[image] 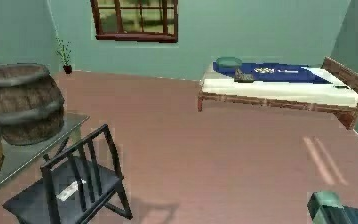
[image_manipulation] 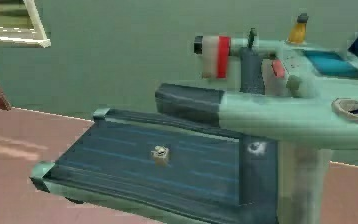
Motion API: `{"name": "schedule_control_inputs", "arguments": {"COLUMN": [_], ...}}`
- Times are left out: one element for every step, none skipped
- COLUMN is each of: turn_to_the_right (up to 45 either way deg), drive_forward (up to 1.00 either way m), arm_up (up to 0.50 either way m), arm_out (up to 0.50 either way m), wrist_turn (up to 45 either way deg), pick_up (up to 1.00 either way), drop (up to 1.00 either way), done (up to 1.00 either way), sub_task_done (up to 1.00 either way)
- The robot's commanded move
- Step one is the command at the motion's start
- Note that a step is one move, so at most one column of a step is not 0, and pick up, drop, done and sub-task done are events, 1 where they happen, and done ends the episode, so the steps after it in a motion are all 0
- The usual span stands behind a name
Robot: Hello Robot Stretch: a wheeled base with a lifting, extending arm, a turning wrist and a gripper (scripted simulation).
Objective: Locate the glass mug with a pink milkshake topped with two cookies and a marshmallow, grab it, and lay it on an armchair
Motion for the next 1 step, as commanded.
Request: {"name": "schedule_control_inputs", "arguments": {"turn_to_the_right": [45.0], "drive_forward": [0.00], "arm_up": [0.00], "arm_out": [0.00], "wrist_turn": [0.0], "pick_up": [0.00], "drop": [0.00], "done": [0.00], "sub_task_done": [0.00]}}
